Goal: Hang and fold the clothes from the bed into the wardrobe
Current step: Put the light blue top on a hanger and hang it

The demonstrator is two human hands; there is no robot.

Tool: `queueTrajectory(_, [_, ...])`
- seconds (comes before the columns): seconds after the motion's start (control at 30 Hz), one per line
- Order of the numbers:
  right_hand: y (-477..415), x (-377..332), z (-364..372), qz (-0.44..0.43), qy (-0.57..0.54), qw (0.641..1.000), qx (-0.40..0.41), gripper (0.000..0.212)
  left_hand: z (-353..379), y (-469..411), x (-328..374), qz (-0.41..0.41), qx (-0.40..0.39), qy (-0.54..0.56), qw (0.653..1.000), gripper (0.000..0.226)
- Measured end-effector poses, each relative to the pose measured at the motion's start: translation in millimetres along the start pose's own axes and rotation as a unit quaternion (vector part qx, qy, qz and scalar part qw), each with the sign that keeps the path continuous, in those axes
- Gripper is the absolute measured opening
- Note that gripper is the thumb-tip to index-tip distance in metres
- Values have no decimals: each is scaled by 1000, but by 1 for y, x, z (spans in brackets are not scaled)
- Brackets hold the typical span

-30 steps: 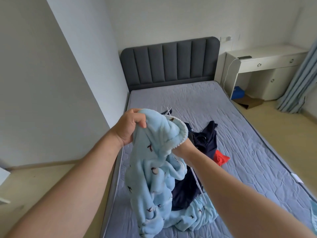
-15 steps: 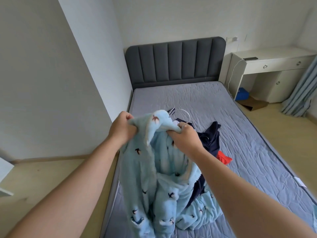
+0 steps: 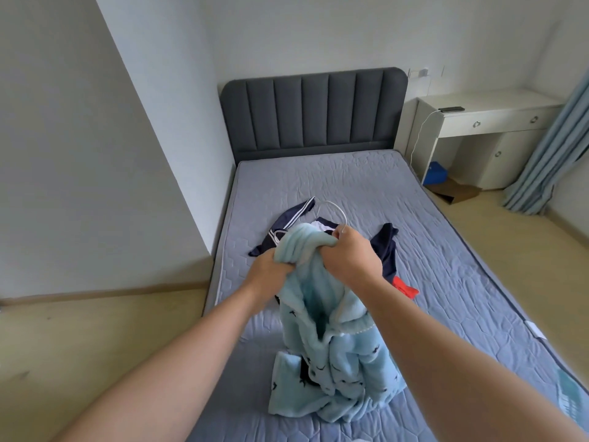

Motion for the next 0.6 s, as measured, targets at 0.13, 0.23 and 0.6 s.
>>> queueTrajectory(0.13, [-7, 21, -8, 17, -16, 1000, 6, 22, 5, -3, 13, -30, -56, 104, 993, 25])
queueTrajectory(0.23, [-10, 33, -10, 34, -42, 999, -4, 35, 9, -3, 36, -38, -115, 95, 988, 36])
queueTrajectory(0.6, [-10, 26, -24, 47, -331, 942, 38, 22, -5, -12, 48, -155, -12, 86, 984, 25])
Point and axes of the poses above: each hand's wrist, its own y-axis away from the middle knuckle, its own z-axis out of the palm, x = y × z, the point moved 7 cm from there along -y, towards the middle knuckle, and after that the axes turned 9 degrees about y, right-handed, at the moved point
